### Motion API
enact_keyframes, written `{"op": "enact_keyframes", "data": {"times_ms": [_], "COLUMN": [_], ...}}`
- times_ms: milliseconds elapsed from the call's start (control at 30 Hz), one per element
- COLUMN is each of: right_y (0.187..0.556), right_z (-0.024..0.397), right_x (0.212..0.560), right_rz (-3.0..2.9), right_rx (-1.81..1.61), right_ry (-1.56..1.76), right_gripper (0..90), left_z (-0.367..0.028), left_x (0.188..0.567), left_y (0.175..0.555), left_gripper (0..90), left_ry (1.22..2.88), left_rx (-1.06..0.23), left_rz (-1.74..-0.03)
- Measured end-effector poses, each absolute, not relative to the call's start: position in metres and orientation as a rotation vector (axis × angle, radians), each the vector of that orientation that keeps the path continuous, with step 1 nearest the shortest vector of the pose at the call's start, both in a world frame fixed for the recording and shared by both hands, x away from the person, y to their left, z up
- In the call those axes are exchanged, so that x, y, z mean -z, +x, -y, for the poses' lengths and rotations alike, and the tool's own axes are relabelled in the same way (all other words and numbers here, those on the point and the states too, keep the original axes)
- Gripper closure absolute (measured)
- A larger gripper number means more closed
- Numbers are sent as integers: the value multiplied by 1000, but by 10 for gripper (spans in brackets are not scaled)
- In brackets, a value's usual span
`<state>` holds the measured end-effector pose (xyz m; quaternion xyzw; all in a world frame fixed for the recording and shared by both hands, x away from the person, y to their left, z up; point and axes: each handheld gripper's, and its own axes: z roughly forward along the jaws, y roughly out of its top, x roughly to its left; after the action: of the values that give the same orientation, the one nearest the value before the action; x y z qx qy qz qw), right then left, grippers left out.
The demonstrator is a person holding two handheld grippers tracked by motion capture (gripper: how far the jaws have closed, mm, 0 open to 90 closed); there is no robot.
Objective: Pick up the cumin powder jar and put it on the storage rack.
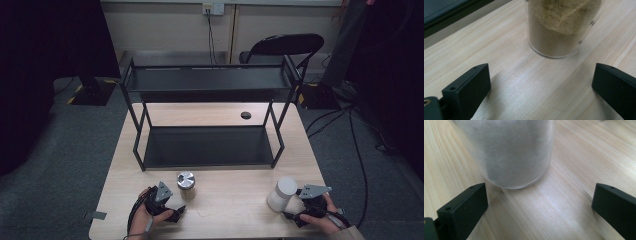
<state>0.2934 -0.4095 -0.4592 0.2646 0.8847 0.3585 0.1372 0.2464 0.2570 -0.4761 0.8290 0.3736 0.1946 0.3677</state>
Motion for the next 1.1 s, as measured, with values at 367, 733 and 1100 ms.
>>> {"op": "enact_keyframes", "data": {"times_ms": [367,733,1100], "right_y": [292,292,291], "right_z": [411,411,412], "right_x": [461,462,463], "right_rz": [-2551,-2545,-2539], "right_rx": [-1051,-1055,-1063], "right_ry": [763,768,769], "right_gripper": [0,0,0], "left_z": [-256,-255,-256], "left_x": [476,476,468], "left_y": [247,247,246], "left_gripper": [5,2,11], "left_ry": [2123,2110,2082], "left_rx": [-488,-475,-438], "left_rz": [-975,-993,-981]}}
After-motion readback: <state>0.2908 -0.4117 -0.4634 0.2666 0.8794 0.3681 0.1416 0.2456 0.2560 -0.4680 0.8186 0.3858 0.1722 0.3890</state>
